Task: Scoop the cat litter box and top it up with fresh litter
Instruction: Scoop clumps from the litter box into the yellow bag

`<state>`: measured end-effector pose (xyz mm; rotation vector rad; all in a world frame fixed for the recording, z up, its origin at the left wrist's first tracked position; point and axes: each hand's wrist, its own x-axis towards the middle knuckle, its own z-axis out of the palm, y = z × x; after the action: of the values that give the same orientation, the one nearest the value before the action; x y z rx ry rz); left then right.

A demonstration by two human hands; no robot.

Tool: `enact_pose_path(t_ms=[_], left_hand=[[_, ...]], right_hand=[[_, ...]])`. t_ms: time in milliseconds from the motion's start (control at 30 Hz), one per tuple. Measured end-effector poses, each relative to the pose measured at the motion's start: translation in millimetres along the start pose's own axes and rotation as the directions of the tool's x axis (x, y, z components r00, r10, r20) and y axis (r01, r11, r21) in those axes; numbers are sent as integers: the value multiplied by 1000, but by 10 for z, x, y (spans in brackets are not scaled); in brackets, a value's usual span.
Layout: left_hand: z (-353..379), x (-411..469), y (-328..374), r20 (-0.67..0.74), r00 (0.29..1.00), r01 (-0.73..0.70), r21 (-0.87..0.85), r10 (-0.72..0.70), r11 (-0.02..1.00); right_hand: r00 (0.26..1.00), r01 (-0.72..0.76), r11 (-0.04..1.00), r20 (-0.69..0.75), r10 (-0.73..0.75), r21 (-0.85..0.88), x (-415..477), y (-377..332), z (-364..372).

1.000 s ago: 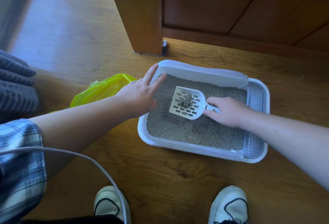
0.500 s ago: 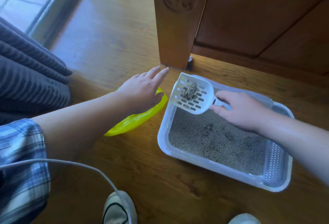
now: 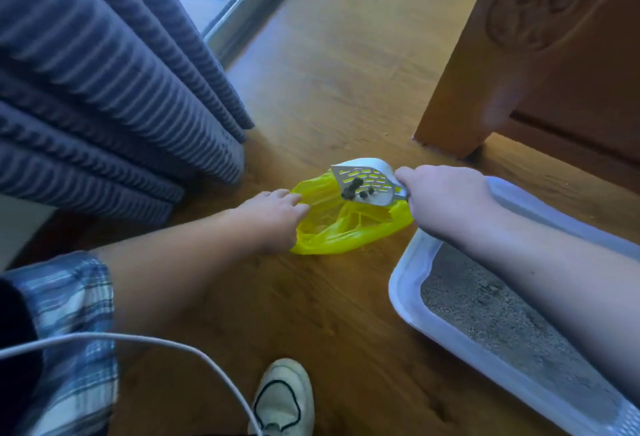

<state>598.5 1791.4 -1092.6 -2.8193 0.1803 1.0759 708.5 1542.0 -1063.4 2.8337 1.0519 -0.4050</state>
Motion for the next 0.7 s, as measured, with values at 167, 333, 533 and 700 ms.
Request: enact_pose_path(t_ms=[167, 333, 533, 700], left_hand=[[56, -65, -2, 14, 1000, -16, -28, 17, 999], [4, -123, 72, -19, 998, -60, -58, 59, 997], [-235, -40, 266, -114, 986, -126, -69, 118, 990], [-560, 143, 691, -348, 902, -289, -50, 254, 956]], right_hand=[[996, 38, 978, 82, -21, -207, 166, -349, 96], [999, 51, 964, 6, -51, -260, 142, -335, 119], [990, -44, 999, -133, 48, 31, 56, 98, -22], [963, -263, 888, 50, 264, 376, -277, 661, -224]])
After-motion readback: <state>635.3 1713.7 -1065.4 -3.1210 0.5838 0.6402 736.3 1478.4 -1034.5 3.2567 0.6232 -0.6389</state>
